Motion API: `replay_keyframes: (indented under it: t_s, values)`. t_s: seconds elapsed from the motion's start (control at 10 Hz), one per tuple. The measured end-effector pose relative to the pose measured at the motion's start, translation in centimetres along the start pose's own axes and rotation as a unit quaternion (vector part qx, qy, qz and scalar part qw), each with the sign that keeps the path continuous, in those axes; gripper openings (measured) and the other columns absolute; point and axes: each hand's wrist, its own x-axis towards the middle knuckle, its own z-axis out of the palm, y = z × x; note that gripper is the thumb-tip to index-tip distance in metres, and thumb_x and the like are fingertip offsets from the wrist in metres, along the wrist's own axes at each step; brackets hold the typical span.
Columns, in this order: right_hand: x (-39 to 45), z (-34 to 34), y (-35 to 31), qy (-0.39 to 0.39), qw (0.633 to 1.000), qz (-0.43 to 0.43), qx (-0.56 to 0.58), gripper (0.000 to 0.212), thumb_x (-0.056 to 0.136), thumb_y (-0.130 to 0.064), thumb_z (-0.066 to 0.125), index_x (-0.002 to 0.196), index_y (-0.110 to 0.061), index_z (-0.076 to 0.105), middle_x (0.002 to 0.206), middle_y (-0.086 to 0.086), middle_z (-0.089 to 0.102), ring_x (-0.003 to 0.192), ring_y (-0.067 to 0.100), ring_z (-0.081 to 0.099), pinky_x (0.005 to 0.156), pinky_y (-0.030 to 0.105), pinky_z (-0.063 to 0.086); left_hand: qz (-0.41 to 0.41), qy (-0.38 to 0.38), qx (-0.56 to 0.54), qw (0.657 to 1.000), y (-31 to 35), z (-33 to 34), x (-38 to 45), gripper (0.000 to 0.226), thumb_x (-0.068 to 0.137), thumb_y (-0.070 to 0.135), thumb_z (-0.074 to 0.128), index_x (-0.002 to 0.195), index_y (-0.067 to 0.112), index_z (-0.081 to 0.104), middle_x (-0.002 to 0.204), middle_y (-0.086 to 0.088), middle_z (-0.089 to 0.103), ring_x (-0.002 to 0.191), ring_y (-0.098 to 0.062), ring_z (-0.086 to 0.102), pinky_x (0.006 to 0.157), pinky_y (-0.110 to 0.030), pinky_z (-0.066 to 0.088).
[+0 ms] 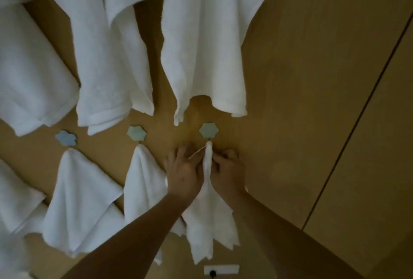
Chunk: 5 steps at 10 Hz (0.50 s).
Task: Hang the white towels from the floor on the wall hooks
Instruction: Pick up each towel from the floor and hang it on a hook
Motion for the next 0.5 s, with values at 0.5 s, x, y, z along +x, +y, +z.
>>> replay_keyframes:
  t_s: [0.5]
  values:
    - [-0.2,-4.7,0.5,-0.285,0.906,0.209,0.232,0.048,0.096,-0.015,0.051,0.143,-0.023,0.046,0.134,0.000,0.055,0.110,0.012,0.053,0.084,0.019,0.042,-0.166,-0.234,-0.112,0.951,2.7,-4.9,0.1,0.049,0.095,0.011,0.050,0.143,0.021,0.045,0.138,-0.002,0.057,0.125,-0.020,0.054,0.101,-0.025,0.040]
